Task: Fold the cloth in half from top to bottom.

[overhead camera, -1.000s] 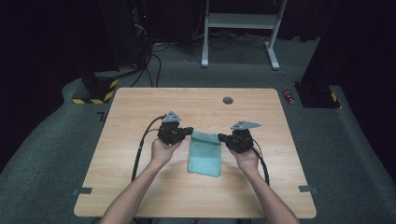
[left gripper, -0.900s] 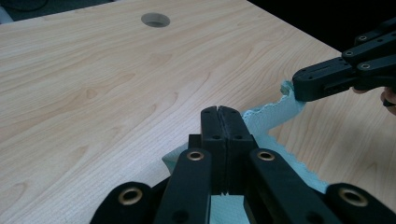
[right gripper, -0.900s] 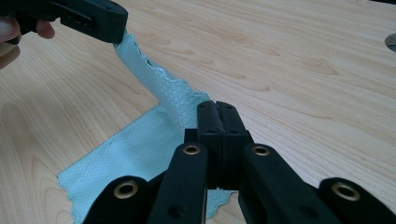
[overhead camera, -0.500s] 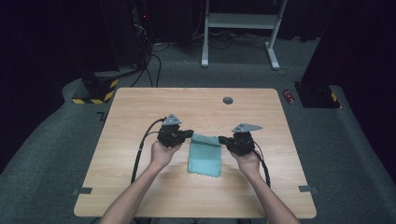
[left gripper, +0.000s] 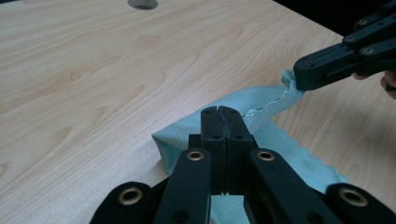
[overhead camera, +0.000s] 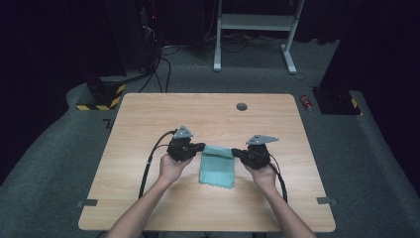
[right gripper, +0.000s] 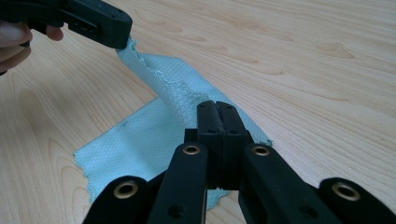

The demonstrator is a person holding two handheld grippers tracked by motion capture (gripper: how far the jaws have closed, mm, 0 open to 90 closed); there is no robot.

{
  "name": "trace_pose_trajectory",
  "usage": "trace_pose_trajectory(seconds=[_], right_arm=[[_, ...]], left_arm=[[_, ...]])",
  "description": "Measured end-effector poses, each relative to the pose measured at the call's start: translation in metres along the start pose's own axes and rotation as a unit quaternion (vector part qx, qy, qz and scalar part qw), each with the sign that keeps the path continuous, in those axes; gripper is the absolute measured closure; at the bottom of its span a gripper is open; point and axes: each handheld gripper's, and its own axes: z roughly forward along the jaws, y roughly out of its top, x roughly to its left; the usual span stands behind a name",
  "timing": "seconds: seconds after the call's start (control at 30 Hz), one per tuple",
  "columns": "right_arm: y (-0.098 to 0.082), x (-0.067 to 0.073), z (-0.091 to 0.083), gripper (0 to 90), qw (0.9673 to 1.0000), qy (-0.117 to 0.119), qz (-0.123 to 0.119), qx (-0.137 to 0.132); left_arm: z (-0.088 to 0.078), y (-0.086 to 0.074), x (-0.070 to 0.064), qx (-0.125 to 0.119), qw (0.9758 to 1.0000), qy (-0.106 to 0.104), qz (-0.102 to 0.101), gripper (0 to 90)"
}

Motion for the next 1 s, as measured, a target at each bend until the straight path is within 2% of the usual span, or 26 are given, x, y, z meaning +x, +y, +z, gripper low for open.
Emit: trace_pose_trajectory(seconds=[0.3,0.67,1.0], right_arm=[[-0.003,0.003,0.000,89.9,1.0000,0.006,-0.004,0.004],[-0.010,0.005,0.000,89.8,0.9999,0.013,-0.002,0.010],[-0.015,0.006,-0.001,89.8,0.9997,0.018,-0.002,0.015]], left_arm=[[-0.003,-0.002,-0.006,0.002,0.9999,-0.004,0.011,89.6],[-0.001,-0.010,-0.008,0.008,0.9998,-0.002,0.017,89.6],[-0.002,-0.013,-0.010,0.010,0.9997,-0.008,0.018,89.6]])
